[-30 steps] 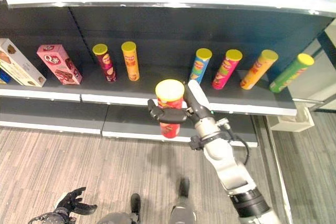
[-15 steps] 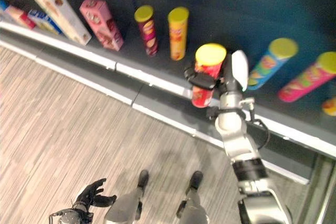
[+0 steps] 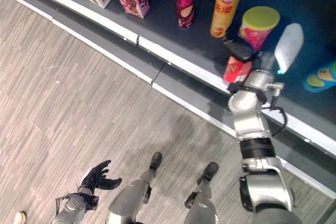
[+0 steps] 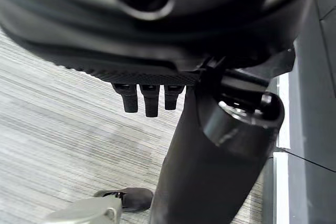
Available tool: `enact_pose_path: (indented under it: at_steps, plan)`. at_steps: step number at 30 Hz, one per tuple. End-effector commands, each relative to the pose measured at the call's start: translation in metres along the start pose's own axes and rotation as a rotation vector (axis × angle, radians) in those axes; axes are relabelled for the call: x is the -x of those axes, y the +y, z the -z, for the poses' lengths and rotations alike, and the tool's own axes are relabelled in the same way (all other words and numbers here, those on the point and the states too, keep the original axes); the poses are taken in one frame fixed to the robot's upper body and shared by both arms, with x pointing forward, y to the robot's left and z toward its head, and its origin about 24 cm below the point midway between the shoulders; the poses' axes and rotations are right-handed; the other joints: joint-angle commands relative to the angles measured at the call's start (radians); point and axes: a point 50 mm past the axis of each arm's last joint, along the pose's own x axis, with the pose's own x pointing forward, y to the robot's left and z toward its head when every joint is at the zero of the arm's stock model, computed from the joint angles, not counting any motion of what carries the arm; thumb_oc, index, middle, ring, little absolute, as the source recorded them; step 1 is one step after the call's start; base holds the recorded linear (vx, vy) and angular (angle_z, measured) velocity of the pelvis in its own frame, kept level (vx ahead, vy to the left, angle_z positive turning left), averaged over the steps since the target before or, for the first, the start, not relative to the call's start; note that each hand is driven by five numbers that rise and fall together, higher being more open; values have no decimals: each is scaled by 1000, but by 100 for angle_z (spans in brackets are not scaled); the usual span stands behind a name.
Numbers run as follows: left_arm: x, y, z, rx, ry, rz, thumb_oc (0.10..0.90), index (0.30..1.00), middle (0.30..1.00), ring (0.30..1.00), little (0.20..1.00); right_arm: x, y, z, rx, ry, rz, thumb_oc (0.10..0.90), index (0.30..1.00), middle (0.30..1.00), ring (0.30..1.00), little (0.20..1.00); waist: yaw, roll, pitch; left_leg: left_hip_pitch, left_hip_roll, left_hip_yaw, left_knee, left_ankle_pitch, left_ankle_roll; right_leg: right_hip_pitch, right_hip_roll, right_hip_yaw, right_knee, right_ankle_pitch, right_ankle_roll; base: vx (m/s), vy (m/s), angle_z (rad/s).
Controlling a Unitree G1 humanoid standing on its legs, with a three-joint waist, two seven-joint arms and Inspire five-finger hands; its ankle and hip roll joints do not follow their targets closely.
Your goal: Put the goods on the table back onto the shelves and tidy them up.
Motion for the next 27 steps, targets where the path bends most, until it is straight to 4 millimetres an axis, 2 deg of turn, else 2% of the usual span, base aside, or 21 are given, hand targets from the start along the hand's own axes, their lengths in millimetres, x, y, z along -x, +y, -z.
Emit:
enact_pose_path:
  at_steps: [1,5,13,19,27]
  plan:
    - [10,25,19,-109,40,-55,800,900,900,900,900,-39,-33,-54,-16,-260,219,400,300,300,300,300,14,-14,-96,-45,14,-16,1,-31,13,-24,-96,56,202,-195,88,0,0,0]
    - [9,23,15,-118,23,-51,800,900,900,900,900,-46,-41,-54,-8,-255,273,400,300,300,300,300,18,-5,-93,-55,9,-18,1,-30,12,-31,-100,56,206,-197,90,0,0,0]
    - [6,20,4,-134,-25,-38,800,900,900,900,900,-61,-53,-63,-58,-237,368,400,300,300,300,300,28,40,-80,-95,-7,-26,1,-20,12,-69,-113,62,214,-195,95,-6,-2,2]
    - [4,20,0,-149,-46,-48,800,900,900,900,900,-69,-61,-67,-75,-233,433,400,300,300,300,300,32,56,-72,-112,-17,-27,1,-19,11,-85,-119,62,210,-191,99,-1,-4,2]
    - [3,20,-3,-163,-56,-46,800,900,900,900,900,-79,-74,-75,-69,-262,477,400,300,300,300,300,36,63,-73,-123,-19,-30,1,-19,9,-94,-123,64,216,-194,99,0,0,0]
